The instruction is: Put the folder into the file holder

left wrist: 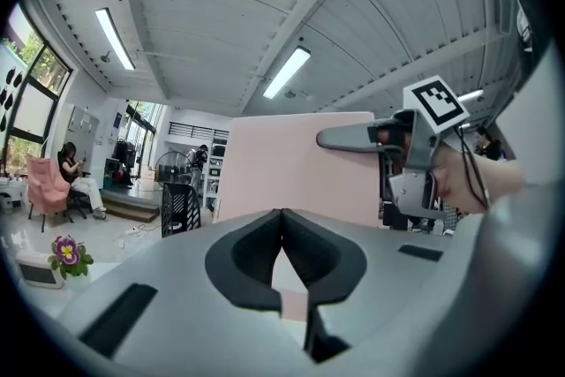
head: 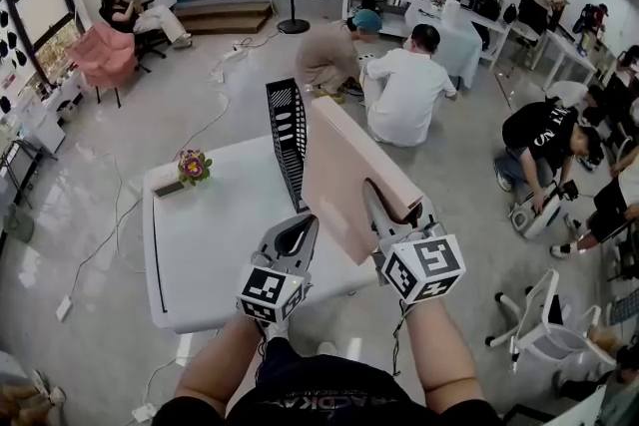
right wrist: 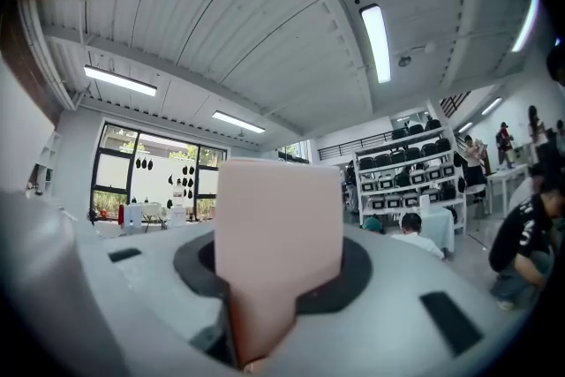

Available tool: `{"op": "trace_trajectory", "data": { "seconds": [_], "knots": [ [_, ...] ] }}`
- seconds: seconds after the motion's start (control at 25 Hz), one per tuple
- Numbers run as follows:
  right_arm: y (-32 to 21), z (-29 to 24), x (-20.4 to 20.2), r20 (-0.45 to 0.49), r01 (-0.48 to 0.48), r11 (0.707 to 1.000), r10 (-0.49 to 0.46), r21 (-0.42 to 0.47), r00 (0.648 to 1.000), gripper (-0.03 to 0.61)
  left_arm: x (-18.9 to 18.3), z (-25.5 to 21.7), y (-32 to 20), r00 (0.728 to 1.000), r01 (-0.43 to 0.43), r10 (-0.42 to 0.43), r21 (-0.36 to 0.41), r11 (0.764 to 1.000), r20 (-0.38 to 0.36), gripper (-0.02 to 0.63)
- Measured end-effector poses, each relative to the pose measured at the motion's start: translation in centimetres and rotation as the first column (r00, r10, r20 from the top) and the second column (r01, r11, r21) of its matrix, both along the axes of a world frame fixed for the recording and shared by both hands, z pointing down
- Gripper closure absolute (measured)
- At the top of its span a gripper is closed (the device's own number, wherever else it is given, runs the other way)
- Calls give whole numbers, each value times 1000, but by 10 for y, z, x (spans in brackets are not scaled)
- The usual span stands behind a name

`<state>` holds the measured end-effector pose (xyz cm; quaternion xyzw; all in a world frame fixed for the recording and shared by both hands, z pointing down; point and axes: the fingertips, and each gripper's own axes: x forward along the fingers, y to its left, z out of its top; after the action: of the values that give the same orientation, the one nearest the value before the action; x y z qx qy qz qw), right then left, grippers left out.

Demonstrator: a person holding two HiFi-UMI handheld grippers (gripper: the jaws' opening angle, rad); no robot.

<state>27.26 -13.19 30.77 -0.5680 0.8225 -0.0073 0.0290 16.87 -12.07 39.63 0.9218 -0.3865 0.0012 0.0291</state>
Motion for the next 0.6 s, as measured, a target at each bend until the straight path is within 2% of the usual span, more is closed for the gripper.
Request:
{"op": "trace_trajectory", "data": {
  "seconds": [0.28,0.6],
  "knots": [
    [-51,-21,-35,7,-71,997,71,14,997,436,-40,-10,-45,999,-33,33,2,999,-1,609],
    [-114,-32,-58,18,-134,990,134,32,991,436,-57,-9,-100,996,-89,89,0,996,-5,609]
  ]
}}
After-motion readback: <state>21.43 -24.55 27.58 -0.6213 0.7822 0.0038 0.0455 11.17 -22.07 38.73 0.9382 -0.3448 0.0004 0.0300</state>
